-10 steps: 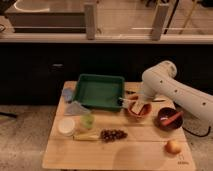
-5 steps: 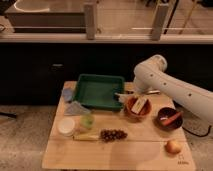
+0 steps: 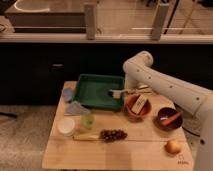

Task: Wipe tray with brush

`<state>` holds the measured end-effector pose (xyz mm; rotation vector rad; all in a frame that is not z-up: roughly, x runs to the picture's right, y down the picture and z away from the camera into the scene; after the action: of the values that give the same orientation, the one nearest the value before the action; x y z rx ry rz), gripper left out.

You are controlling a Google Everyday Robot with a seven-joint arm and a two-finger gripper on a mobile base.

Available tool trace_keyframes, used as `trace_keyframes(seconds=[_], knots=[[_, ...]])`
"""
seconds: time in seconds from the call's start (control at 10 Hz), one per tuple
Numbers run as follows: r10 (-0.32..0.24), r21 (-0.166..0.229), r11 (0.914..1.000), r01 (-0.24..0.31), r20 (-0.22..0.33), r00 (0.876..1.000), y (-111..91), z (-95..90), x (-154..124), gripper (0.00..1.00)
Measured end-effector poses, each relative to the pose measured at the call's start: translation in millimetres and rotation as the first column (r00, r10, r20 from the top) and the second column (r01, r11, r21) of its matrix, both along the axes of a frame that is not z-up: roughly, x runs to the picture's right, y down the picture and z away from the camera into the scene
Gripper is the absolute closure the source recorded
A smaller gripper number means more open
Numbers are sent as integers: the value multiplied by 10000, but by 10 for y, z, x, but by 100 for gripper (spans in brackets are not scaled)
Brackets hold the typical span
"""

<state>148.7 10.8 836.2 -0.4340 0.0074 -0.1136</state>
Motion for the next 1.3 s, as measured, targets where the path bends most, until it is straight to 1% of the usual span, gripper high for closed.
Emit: trace_keyframes(seconds=[0.2,0.3,0.5,0.7,0.9,1.0,1.1,1.3], knots=[[-150,-105,9998,149,-75,9999,45,218,-148,100],[-216,-141,9997,215,-90,9997,62,297,-215,100],[-313,-299,9991,305,-257,9992,114,426,-262,100],[-459,-450,9980,441,-396,9982,122,562,-350,100],[-590,-691,9961,543,-676,9960,148,714,-352,100],[-629,-746,9956,573,-740,9953,148,761,-355,100],[-709,-886,9941,632,-871,9937,150,820,-359,100],[-758,-953,9932,666,-962,9925,153,899,-362,100]])
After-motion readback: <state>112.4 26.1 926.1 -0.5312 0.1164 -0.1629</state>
